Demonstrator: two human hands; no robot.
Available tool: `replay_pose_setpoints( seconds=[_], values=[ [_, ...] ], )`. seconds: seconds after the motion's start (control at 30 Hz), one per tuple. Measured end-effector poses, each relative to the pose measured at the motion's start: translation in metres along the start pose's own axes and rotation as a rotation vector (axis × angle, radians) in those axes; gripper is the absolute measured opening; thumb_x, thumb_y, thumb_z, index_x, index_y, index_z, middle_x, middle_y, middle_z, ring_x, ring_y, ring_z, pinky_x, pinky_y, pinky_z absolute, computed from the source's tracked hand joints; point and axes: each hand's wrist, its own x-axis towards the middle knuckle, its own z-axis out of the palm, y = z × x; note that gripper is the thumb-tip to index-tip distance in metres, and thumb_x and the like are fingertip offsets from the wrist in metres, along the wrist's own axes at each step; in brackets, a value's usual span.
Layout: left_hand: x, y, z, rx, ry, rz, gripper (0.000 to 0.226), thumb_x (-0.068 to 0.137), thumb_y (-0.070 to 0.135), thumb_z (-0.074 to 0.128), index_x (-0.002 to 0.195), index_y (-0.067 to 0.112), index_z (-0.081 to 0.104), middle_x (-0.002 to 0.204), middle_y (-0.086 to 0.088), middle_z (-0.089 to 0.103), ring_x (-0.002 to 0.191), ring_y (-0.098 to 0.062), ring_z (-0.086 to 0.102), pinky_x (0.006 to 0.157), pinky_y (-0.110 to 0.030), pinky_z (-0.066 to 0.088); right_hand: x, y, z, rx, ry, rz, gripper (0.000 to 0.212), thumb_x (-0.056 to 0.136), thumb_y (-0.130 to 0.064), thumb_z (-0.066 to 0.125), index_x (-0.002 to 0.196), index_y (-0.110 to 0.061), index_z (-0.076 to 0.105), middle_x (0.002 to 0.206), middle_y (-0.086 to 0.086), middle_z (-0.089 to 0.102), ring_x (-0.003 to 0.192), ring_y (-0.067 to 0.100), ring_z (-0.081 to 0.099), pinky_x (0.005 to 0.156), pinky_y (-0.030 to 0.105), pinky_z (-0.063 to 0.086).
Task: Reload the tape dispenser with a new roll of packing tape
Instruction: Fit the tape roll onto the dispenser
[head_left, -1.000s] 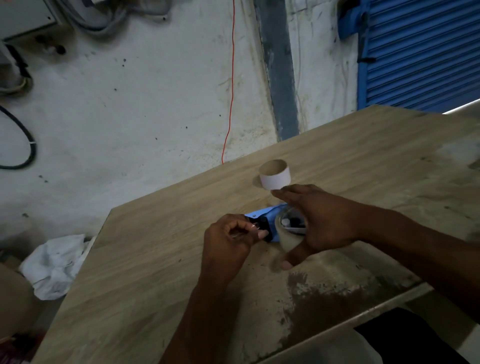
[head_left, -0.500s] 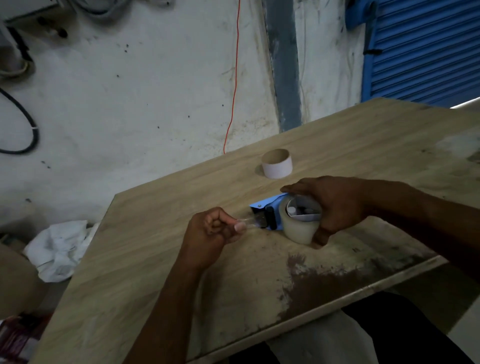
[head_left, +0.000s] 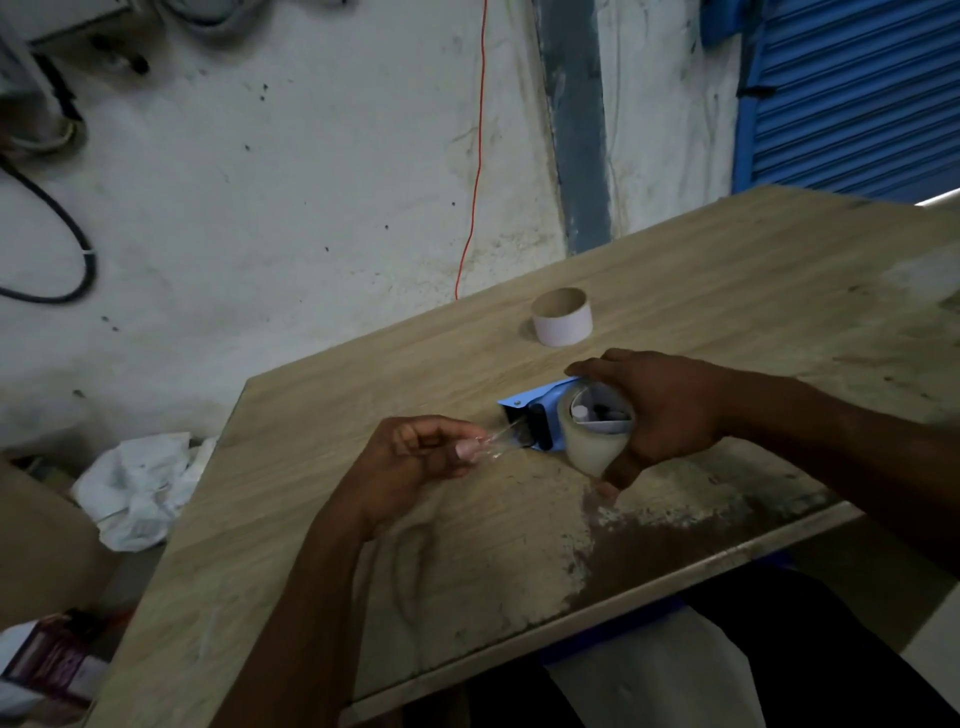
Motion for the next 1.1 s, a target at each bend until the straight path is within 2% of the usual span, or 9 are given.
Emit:
replay_pose_setpoints(
  seconds=[0.2,0.27,0.37,0.53,0.7,0.8,0.9,0.97,1.1],
  values=[
    [-0.006,0.011,0.034,0.153,0.141,0.009,0.047,0.064,0.02,0.095,0.107,0.013,0.078,0.094,0.0,0.081,0.083,-0.006,0.075,0.075,-0.019,0.058,-0.003,-0.003,0.004,0.063,0.065,-0.003,0.133,0.046,-0.06,0.095,0.156,-0.032,0.028,0.144,-0.004,0.048,0.127,0.019,0.051,0.103,0.035,0.046],
    [-0.001,0.008,0.047,0.275,0.207,0.049,0.042,0.064,0.03,0.096,0.101,0.019,0.079,0.091,0.005,0.081,0.084,-0.008,0.076,0.078,-0.024,0.061,-0.004,-0.003,0.006,0.072,0.078,0.0,0.132,0.045,-0.06,0.095,0.156,-0.033,0.029,0.141,-0.004,0.048,0.125,0.019,0.051,0.104,0.038,0.048],
    [0.004,0.005,0.05,0.263,0.287,0.095,0.018,0.073,0.02,0.093,0.086,0.017,0.08,0.08,0.003,0.08,0.076,-0.013,0.077,0.078,-0.034,0.063,-0.01,0.0,0.008,0.143,0.084,-0.03,0.13,0.041,-0.059,0.096,0.152,-0.032,0.035,0.137,-0.006,0.051,0.121,0.017,0.055,0.104,0.039,0.05],
    [-0.003,0.009,0.05,0.366,0.243,0.129,0.011,0.077,0.02,0.09,0.079,0.017,0.08,0.076,0.003,0.079,0.07,-0.011,0.073,0.072,-0.029,0.058,-0.022,0.012,0.011,0.173,0.072,-0.061,0.129,0.031,-0.067,0.085,0.147,-0.033,0.039,0.134,-0.008,0.053,0.118,0.014,0.057,0.104,0.04,0.05],
    [-0.012,-0.004,0.022,0.459,0.394,0.172,0.016,0.078,0.018,0.089,0.073,0.025,0.075,0.071,0.006,0.077,0.063,-0.003,0.068,0.066,-0.02,0.052,-0.037,0.026,0.005,0.092,-0.031,-0.206,0.082,0.062,-0.048,0.09,0.133,-0.034,0.053,0.124,-0.014,0.063,0.114,0.006,0.06,0.102,0.032,0.046],
    [-0.012,-0.01,0.022,0.417,0.325,0.163,0.014,0.079,0.013,0.088,0.077,0.021,0.076,0.073,-0.002,0.077,0.064,-0.005,0.066,0.065,-0.022,0.052,-0.04,0.024,0.006,0.144,-0.046,-0.131,0.1,0.061,-0.039,0.097,0.145,-0.035,0.042,0.142,-0.008,0.053,0.132,0.015,0.053,0.109,0.036,0.044],
    [-0.012,-0.007,0.024,0.305,0.273,0.173,0.01,0.082,0.005,0.084,0.086,0.01,0.077,0.076,-0.006,0.077,0.065,-0.002,0.063,0.064,-0.016,0.05,-0.043,0.011,0.001,0.015,-0.113,-0.022,0.142,0.053,-0.066,0.091,0.161,-0.036,0.004,0.163,0.0,0.016,0.152,0.028,0.018,0.122,0.046,0.028],
    [-0.011,-0.007,0.02,0.288,0.202,0.163,0.009,0.084,0.003,0.082,0.09,0.009,0.078,0.076,0.002,0.076,0.067,0.001,0.063,0.066,-0.014,0.049,-0.042,-0.003,-0.001,-0.003,-0.053,0.002,0.152,0.046,-0.078,0.085,0.161,-0.036,-0.005,0.168,-0.003,0.003,0.155,0.028,0.008,0.124,0.047,0.023],
    [-0.006,-0.001,0.019,0.306,0.114,0.148,0.007,0.09,0.001,0.075,0.092,0.005,0.081,0.08,0.001,0.079,0.069,0.0,0.066,0.068,-0.013,0.05,-0.032,-0.033,0.005,-0.052,0.075,-0.061,0.129,0.061,-0.062,0.089,0.161,-0.025,0.017,0.161,0.0,0.033,0.143,0.025,0.037,0.115,0.04,0.039]
  ],
)
